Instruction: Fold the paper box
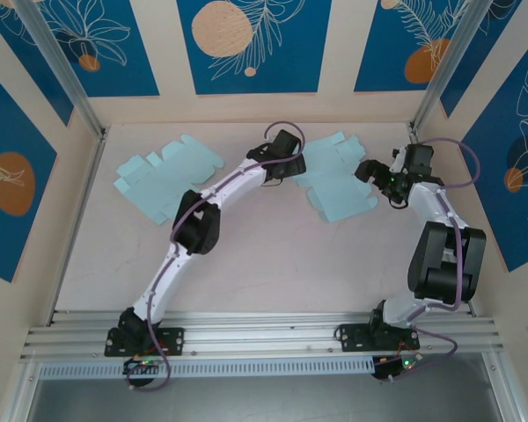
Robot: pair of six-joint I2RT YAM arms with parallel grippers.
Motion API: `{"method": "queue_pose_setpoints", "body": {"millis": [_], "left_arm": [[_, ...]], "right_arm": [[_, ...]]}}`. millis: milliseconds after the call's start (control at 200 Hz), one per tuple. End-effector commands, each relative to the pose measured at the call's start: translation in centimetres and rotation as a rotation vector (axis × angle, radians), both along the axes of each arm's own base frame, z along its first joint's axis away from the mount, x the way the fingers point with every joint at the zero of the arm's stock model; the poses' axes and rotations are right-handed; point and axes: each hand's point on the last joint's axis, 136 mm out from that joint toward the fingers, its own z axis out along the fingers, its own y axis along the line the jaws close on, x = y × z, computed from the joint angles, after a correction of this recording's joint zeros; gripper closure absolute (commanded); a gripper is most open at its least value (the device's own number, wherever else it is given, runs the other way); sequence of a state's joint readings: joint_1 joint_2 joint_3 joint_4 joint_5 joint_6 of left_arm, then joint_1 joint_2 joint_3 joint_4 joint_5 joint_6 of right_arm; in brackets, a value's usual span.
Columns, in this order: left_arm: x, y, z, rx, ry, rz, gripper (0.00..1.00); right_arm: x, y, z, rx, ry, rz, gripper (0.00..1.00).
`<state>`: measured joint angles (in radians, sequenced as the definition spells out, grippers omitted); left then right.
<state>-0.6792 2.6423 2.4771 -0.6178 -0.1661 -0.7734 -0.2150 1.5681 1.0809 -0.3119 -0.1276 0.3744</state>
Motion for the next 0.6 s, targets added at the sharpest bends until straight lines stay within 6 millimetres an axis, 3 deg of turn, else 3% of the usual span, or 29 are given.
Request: {"method": "queue_pose_setpoints", "body": {"millis": [0,100,305,595], "left_arm": [[-0.3,-0.2,-2.0,0.038,0.052,-0.013,0.25],[0.2,-1.0,-2.0,0.023,0.038,-0.040,0.44],[1.1,0.3,0.4,0.067,-0.037,-0.084,1.00],[0.2,3.5,8.9,0.335,-0.200,-0.302,1.00]], "right_arm": [[-0.3,0.5,1.8,-0.009,-0.031,0.012,0.00],[-0.5,0.7,2.3,-0.015,-0.043,0.017,0.00],[-0.7,1.4,2.8,-0.014,-0.052,0.039,0.00],[-1.7,3.9,2.9,-0.020,-0.041,0.097,0.00]]}}
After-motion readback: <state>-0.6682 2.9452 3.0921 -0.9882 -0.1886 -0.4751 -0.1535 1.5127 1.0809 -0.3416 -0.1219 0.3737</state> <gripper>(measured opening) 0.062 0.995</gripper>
